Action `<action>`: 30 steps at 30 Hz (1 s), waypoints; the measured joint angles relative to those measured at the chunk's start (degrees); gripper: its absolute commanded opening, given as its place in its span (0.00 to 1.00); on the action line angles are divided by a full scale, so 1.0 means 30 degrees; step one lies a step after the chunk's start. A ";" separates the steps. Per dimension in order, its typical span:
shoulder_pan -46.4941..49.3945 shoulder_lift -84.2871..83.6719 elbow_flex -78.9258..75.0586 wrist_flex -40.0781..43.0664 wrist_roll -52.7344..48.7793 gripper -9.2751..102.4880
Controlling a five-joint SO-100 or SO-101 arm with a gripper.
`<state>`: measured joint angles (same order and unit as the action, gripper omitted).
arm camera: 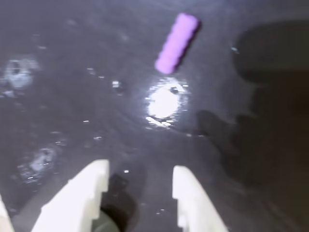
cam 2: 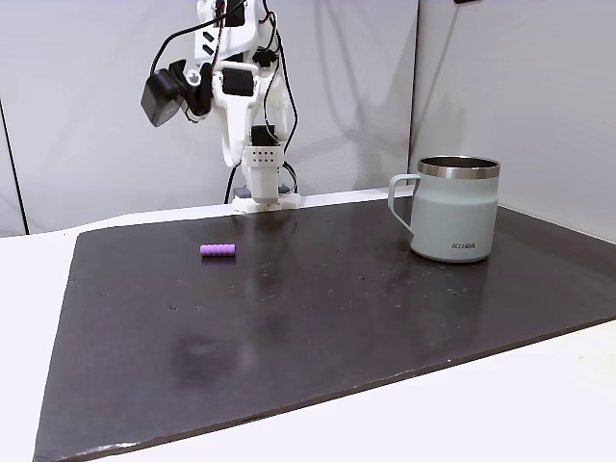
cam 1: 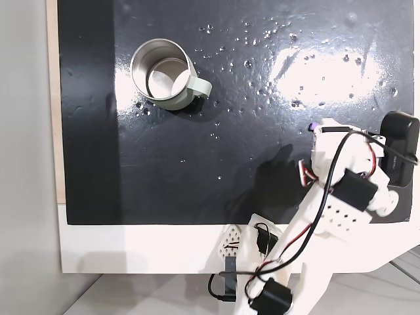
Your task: Grasp a pengrip and put it in the cup.
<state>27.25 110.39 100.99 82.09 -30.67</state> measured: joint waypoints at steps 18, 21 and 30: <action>0.1641 -0.9668 -0.6006 0.2314 -0.1699 0.30; 0.1846 -1.1162 -0.7178 0.2461 -0.1699 0.30; 0.2139 -1.4883 -1.0869 0.3252 -0.1787 0.30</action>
<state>33.66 65.74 68.38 91.85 -36.04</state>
